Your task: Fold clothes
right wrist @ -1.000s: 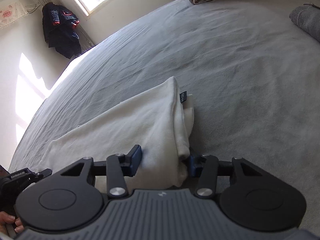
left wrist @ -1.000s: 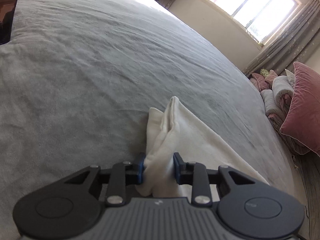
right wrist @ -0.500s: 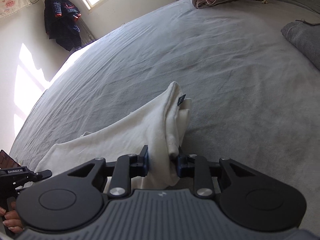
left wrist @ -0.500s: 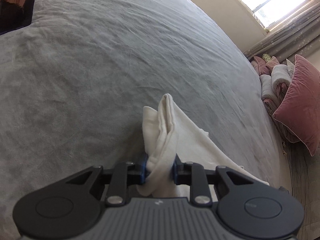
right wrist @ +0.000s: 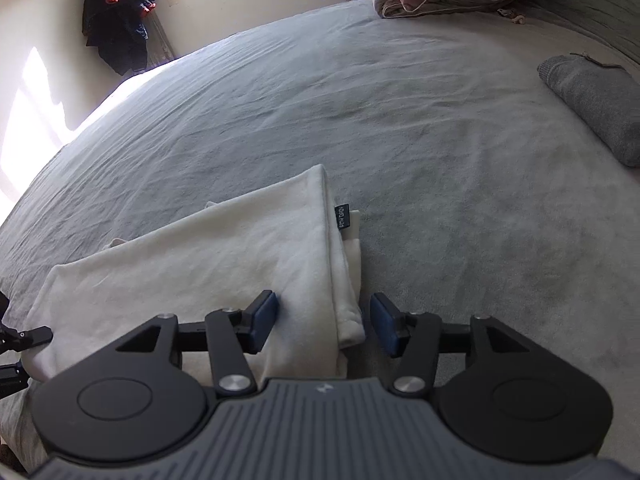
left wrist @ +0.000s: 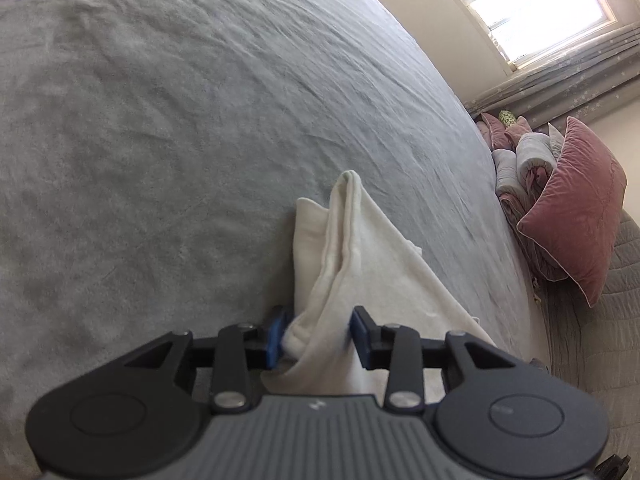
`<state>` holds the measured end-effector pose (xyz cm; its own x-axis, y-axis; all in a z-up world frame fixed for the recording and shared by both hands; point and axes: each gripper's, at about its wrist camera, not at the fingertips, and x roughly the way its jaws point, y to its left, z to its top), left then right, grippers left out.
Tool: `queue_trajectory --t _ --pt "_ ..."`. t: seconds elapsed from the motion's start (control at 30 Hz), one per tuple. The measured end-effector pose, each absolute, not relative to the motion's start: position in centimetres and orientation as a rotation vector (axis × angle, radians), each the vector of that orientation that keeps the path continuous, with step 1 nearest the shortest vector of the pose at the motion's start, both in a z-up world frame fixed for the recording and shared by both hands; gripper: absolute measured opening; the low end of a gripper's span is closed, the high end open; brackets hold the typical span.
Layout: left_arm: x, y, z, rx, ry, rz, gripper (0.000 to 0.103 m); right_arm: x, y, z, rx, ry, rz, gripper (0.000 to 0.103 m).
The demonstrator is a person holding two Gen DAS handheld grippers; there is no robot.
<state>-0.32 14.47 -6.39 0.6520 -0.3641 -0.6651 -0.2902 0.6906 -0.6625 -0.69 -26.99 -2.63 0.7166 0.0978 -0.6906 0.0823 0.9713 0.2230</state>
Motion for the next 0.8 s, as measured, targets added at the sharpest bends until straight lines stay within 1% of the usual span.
queue_trajectory --t 0.07,0.2,0.27,0.33,0.37,0.4,0.47,0.5,0.53,0.6,0.7,0.8 --pt "-0.2 14.5 -6.3 -0.839 0.878 -0.041 0.039 -0.7 -26.2 -1.8 0.198 0.702 0.029 0.056" --pt "-0.5 14.4 -5.8 -0.838 0.838 -0.006 0.05 -0.9 -23.9 -0.3 0.12 0.586 0.117 0.056" --pt "-0.3 14.1 -5.8 -0.819 0.833 -0.002 0.051 -0.9 -22.6 -0.1 0.085 0.561 0.175 0.056" --pt "0.0 13.6 -5.8 -0.786 0.826 -0.002 0.051 -0.7 -21.4 -0.4 0.067 0.566 0.228 0.05" --pt "0.1 13.4 -5.8 -0.77 0.819 -0.002 0.051 -0.5 -20.9 -0.7 0.061 0.572 0.254 0.04" --pt "0.1 13.1 -5.8 -0.753 0.812 -0.001 0.049 -0.4 -20.3 -0.9 0.055 0.578 0.28 0.032" --pt "0.2 12.6 -5.7 -0.717 0.8 -0.004 0.047 -0.2 -19.2 -1.4 0.042 0.589 0.332 0.024" --pt "0.2 12.4 -5.7 -0.699 0.798 -0.009 0.037 -0.1 -18.7 -1.5 0.036 0.593 0.353 0.02" --pt "0.2 12.2 -5.7 -0.684 0.795 -0.012 0.032 -0.1 -18.3 -1.7 0.029 0.595 0.368 0.019" --pt "0.1 12.1 -5.5 -0.663 0.778 -0.008 0.026 -0.2 -17.5 -1.9 0.015 0.597 0.398 0.014" --pt "-0.3 11.9 -4.7 -0.65 0.75 -0.007 0.022 -0.4 -16.6 -2.5 0.013 0.62 0.437 0.01" --pt "-0.6 11.4 -3.2 -0.634 0.718 -0.013 0.02 -0.1 -15.7 -4.3 0.011 0.677 0.456 0.009"
